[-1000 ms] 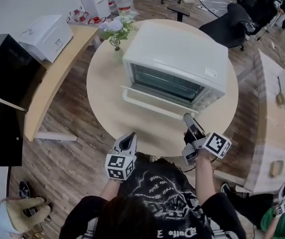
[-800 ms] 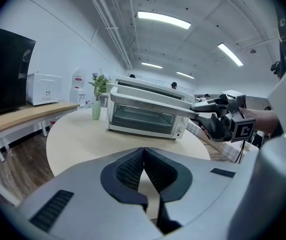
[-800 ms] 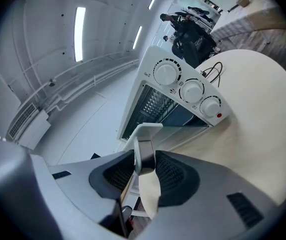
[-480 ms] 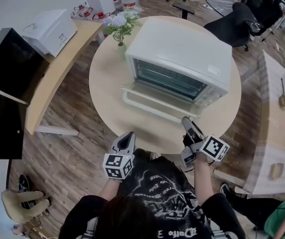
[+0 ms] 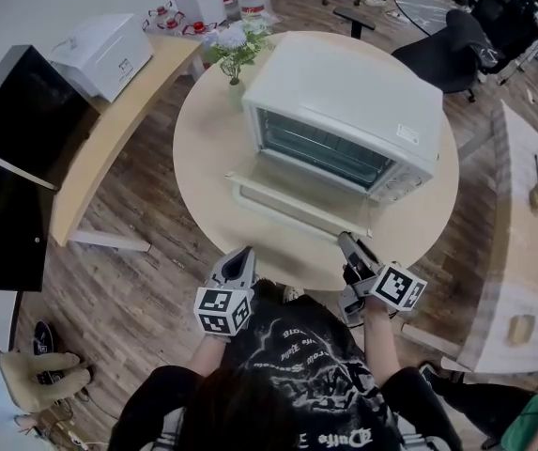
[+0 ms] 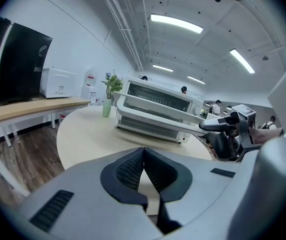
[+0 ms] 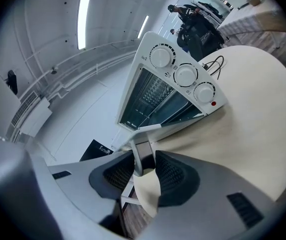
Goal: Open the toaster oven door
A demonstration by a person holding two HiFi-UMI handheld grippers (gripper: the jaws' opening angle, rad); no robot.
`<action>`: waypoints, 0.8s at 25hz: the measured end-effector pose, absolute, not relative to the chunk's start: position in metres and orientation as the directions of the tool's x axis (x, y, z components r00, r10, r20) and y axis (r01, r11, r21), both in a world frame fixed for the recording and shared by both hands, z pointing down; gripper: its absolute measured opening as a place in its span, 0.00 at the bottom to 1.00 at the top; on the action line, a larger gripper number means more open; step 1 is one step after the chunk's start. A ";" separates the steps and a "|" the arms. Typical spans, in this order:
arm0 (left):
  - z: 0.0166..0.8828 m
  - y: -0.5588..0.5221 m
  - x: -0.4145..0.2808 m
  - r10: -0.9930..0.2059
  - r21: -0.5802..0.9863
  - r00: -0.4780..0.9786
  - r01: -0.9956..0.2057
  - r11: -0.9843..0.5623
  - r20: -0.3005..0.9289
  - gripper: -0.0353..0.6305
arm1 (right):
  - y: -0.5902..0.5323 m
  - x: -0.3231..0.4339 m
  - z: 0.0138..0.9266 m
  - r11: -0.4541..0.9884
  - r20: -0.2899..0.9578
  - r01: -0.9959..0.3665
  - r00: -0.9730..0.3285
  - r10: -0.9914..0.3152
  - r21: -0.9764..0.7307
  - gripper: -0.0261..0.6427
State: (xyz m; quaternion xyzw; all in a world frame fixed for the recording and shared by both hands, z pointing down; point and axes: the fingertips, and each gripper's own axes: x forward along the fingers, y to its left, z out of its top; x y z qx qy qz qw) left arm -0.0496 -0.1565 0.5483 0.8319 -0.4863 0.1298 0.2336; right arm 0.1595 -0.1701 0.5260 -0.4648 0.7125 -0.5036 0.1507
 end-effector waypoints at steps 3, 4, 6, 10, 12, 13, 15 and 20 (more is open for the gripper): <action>0.548 -0.157 -0.052 -0.755 0.265 0.484 -0.875 -0.406 0.441 0.08 | -0.169 0.160 0.528 0.074 0.253 -0.519 -0.531 -0.809 -0.851 0.25; 0.548 -0.156 -0.052 -0.757 0.266 0.483 -0.875 -0.404 0.441 0.08 | -0.168 0.159 0.528 0.076 0.253 -0.519 -0.533 -0.807 -0.851 0.25; 0.547 -0.156 -0.052 -0.759 0.267 0.482 -0.876 -0.402 0.439 0.08 | -0.167 0.158 0.530 0.077 0.258 -0.524 -0.536 -0.804 -0.848 0.25; 0.547 -0.155 -0.051 -0.759 0.266 0.480 -0.877 -0.401 0.439 0.08 | -0.161 0.153 0.538 0.088 0.267 -0.537 -0.547 -0.793 -0.839 0.25; 0.547 -0.155 -0.051 -0.760 0.264 0.479 -0.878 -0.400 0.440 0.08 | -0.158 0.151 0.544 0.088 0.279 -0.549 -0.550 -0.787 -0.831 0.25; 0.547 -0.154 -0.052 -0.761 0.263 0.477 -0.878 -0.399 0.440 0.08 | -0.156 0.150 0.547 0.088 0.286 -0.554 -0.551 -0.784 -0.828 0.25; 0.547 -0.154 -0.053 -0.762 0.262 0.472 -0.881 -0.394 0.443 0.08 | -0.153 0.148 0.553 0.094 0.289 -0.559 -0.558 -0.778 -0.824 0.25; 0.548 -0.154 -0.059 -0.767 0.259 0.458 -0.889 -0.379 0.450 0.08 | -0.149 0.145 0.563 0.113 0.299 -0.579 -0.568 -0.767 -0.808 0.25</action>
